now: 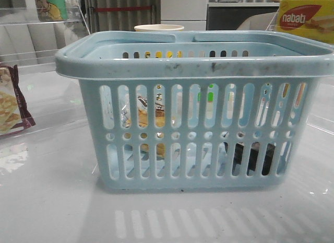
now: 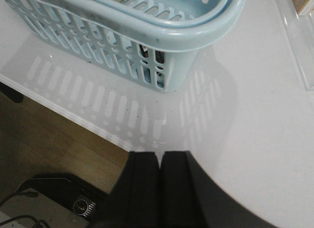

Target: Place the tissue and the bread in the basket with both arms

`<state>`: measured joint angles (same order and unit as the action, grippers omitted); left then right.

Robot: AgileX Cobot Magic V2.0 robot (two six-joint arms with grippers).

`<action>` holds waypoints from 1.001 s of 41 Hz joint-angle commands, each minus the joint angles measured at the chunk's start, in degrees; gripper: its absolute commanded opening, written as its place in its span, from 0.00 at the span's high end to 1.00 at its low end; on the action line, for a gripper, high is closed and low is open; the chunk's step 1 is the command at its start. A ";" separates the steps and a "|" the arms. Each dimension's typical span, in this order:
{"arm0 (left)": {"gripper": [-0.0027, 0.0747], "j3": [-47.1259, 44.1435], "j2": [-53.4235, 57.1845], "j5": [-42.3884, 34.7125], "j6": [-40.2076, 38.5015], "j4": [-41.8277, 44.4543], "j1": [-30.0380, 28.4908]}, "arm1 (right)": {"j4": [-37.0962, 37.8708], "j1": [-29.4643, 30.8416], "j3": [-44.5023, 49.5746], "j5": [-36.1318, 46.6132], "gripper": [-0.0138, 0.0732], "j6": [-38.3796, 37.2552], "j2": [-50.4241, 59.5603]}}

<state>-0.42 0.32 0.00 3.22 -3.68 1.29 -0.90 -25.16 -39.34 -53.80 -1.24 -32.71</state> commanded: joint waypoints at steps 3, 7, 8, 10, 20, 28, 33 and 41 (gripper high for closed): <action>0.85 -0.01 1.09 -5.79 0.12 -0.55 0.82 | 0.50 0.37 -1.49 3.34 0.78 -0.14 0.04; 0.85 -0.01 1.09 -5.79 0.12 -0.55 1.44 | 0.50 0.37 -1.49 3.34 0.78 -0.14 0.04; 0.85 -0.01 1.09 -5.79 0.12 -0.55 1.41 | 0.50 0.37 -1.49 3.34 0.78 -0.14 0.04; 0.85 -0.01 1.09 -5.79 0.12 -0.55 1.41 | 0.50 0.37 -1.49 3.34 0.78 -0.14 0.04; 0.85 -0.01 1.09 -5.79 0.12 -0.55 1.30 | 0.50 0.37 -1.49 3.28 0.78 -0.14 0.04; 0.85 -0.01 1.09 -5.79 0.12 -0.55 1.30 | 0.50 0.37 -1.49 3.28 0.78 -0.14 0.04; 0.85 -0.01 1.09 -5.68 0.12 -0.55 1.30 | 0.50 0.37 -1.49 3.28 0.78 -0.14 0.04; 0.85 -0.01 1.09 -5.68 0.12 -0.55 1.30 | 0.50 0.37 -1.49 3.28 0.78 -0.14 0.04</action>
<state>-0.42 0.32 -0.39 3.22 -3.68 2.27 -0.90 -25.16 -39.30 -53.92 -1.24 -32.71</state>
